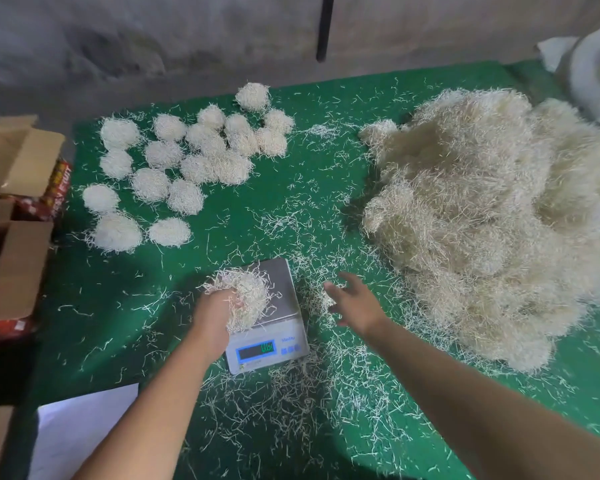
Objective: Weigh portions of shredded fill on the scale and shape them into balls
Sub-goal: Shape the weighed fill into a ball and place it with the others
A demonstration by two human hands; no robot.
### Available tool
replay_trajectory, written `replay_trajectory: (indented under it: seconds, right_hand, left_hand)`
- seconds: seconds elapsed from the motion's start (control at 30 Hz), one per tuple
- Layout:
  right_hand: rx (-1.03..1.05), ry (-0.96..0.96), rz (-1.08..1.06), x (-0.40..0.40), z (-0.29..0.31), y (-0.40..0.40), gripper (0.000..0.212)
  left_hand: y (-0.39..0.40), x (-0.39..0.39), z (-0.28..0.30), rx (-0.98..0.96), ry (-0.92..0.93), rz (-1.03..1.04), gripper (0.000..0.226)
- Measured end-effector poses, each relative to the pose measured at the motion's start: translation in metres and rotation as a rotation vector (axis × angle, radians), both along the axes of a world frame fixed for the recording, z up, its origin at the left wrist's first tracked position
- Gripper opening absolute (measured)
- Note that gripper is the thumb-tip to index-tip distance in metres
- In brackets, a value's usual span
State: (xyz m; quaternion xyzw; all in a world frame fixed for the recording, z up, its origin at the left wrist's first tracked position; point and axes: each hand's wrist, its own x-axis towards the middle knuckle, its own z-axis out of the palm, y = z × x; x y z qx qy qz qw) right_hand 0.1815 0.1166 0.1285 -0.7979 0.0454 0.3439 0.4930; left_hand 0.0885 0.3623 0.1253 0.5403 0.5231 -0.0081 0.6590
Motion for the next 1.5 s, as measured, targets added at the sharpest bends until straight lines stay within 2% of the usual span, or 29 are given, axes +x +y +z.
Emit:
replay_trajectory:
  seconds: [0.1, 0.17, 0.23, 0.33, 0.43, 0.5, 0.6, 0.8, 0.9, 1.03, 1.13, 1.27, 1.5]
  right_hand:
    - [0.244, 0.165, 0.006, -0.009, 0.027, 0.049, 0.068]
    - [0.314, 0.247, 0.061, -0.01, 0.041, 0.067, 0.073]
    - [0.461, 0.425, -0.01, -0.009, 0.046, 0.077, 0.079]
    - [0.547, 0.527, -0.125, -0.004, 0.048, 0.08, 0.066]
    - [0.532, 0.42, -0.066, 0.0, 0.045, 0.076, 0.027]
    - [0.469, 0.286, -0.001, 0.001, 0.04, 0.072, 0.014]
    - [0.351, 0.138, 0.067, 0.004, 0.027, 0.064, 0.016]
    - [0.206, 0.02, -0.05, 0.024, 0.005, 0.011, 0.015]
    - [0.11, -0.005, -0.085, 0.032, -0.006, -0.022, 0.012]
    - [0.015, -0.039, -0.076, 0.036, -0.018, -0.053, 0.014]
    - [-0.019, -0.072, -0.077, 0.041, -0.022, -0.067, 0.015]
    - [-0.121, -0.181, -0.014, 0.046, -0.023, -0.08, 0.015]
    - [-0.271, -0.406, 0.064, 0.055, -0.017, -0.099, 0.023]
  left_hand:
    - [-0.003, 0.001, 0.011, -0.1, -0.063, -0.013, 0.026]
    - [-0.008, -0.002, 0.018, -0.161, -0.107, -0.058, 0.033]
    - [-0.014, -0.001, 0.024, -0.209, -0.145, -0.056, 0.035]
    - [-0.021, 0.004, 0.034, -0.244, -0.181, -0.029, 0.037]
    - [-0.017, 0.006, 0.039, -0.277, -0.223, 0.025, 0.04]
    - [-0.016, 0.005, 0.042, -0.283, -0.242, 0.057, 0.038]
    - [-0.013, 0.0, 0.04, -0.287, -0.222, 0.115, 0.035]
    - [0.003, -0.007, 0.03, -0.302, -0.269, 0.232, 0.047]
    - [0.008, -0.011, 0.025, -0.281, -0.233, 0.239, 0.036]
    - [0.0, -0.008, 0.016, -0.205, -0.069, 0.122, 0.02]
    - [-0.002, -0.008, 0.011, -0.14, -0.018, 0.109, 0.025]
    - [0.002, -0.002, 0.005, -0.184, -0.004, 0.135, 0.036]
    - [0.004, 0.001, 0.003, -0.201, -0.046, 0.187, 0.037]
